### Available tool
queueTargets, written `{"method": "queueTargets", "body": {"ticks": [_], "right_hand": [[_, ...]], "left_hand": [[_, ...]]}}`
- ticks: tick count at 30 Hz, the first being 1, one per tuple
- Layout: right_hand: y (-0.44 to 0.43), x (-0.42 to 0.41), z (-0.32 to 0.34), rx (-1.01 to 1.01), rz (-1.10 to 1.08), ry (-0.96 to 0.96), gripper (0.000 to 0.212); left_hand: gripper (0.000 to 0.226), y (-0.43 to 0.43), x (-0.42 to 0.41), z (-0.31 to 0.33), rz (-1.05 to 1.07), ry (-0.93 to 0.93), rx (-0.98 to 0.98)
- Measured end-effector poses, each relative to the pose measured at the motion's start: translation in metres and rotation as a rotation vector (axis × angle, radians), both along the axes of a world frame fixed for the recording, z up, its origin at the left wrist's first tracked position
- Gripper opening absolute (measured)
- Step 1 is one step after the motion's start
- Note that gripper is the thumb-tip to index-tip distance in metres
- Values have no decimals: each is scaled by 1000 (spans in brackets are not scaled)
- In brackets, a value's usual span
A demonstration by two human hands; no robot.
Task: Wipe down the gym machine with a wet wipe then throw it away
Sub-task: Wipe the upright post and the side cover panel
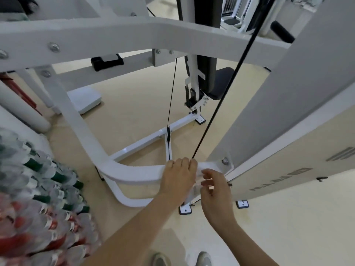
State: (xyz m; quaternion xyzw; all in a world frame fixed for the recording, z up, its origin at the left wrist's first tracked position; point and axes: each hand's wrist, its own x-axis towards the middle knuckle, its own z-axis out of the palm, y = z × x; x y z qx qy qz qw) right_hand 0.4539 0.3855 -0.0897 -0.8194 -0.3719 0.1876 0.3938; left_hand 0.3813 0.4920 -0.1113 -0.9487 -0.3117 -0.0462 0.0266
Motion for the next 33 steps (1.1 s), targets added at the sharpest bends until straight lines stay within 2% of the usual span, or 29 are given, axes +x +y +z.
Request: {"method": "queueTargets", "body": {"ticks": [5, 9, 10, 12, 14, 17, 19, 21, 23, 26, 28, 31, 33], "right_hand": [[40, -54, -6, -73, 428, -537, 49], [68, -84, -7, -70, 547, -556, 53], [69, -86, -7, -43, 559, -508, 51], [63, -82, -6, 42, 551, -289, 40], [45, -72, -10, 68, 418, -60, 28], [19, -52, -18, -149, 52, 433, 25], [9, -41, -19, -290, -39, 839, 21], [8, -33, -16, -226, -90, 1158, 20], [14, -25, -17, -75, -219, 1333, 27], [22, -13, -18, 83, -461, 1455, 36], [17, -5, -15, 134, -497, 1425, 35], [1, 13, 2, 69, -459, 1158, 25], [-9, 31, 16, 43, -437, 990, 16]], "left_hand": [[57, 44, -110, 3, 112, 69, 79], [43, 68, -154, 2, 138, 121, 148], [44, 69, -154, 1, 142, 109, 140], [46, 61, -139, 0, 146, 50, 92], [45, 46, -109, -2, 121, -16, 34], [39, 26, -52, -4, 33, -67, -12], [39, 17, -21, -7, -24, -71, -12], [44, 10, -3, -6, -57, -65, -4], [38, 3, 3, -10, -85, -121, 37], [52, -9, 2, -14, -145, -226, 27], [52, -20, 2, -10, -193, -253, 3], [61, -37, 8, 2, -106, -265, -166], [50, -49, 15, 14, -17, -365, -251]]}}
